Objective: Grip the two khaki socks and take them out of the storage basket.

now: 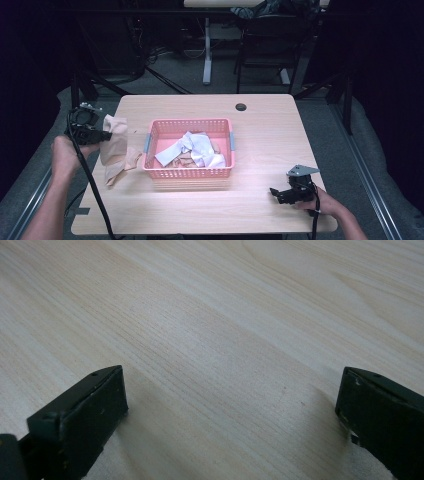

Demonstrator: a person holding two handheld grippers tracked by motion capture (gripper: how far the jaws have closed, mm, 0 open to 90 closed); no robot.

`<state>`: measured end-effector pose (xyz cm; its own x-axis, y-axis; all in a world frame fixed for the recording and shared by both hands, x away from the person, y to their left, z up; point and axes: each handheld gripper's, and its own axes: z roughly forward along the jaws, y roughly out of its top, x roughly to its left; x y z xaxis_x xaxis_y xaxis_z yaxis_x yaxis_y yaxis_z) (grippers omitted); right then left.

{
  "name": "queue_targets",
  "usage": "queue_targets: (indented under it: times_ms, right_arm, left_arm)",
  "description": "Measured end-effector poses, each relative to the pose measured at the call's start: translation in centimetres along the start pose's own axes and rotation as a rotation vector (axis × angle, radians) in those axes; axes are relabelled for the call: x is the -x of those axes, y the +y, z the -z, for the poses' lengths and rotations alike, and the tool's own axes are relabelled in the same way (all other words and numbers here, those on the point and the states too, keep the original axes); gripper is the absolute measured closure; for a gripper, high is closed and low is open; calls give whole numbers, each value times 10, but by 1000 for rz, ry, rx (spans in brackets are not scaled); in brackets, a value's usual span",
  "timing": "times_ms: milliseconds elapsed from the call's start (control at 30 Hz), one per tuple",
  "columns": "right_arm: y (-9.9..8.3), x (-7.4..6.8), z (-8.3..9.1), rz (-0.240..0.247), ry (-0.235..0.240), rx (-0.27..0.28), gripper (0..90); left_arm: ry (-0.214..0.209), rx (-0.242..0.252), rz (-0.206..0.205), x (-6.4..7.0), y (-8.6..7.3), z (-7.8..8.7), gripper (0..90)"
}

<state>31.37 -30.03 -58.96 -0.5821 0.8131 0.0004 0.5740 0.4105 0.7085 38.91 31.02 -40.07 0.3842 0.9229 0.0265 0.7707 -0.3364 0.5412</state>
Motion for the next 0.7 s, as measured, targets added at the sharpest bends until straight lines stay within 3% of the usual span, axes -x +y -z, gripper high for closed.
queue_targets:
  times_ms: [233,467,700]
  right_arm:
    - [0,0,0,0,0,1,0]
    - [0,0,0,0,0,1,0]
    - [0,0,0,-1,0,1,0]
  left_arm:
    - [-46,-30,20,0,-13,-28,858]
    - [-76,-101,51,-4,-24,-62,853]
    - [-104,-158,109,-10,-38,-96,817]
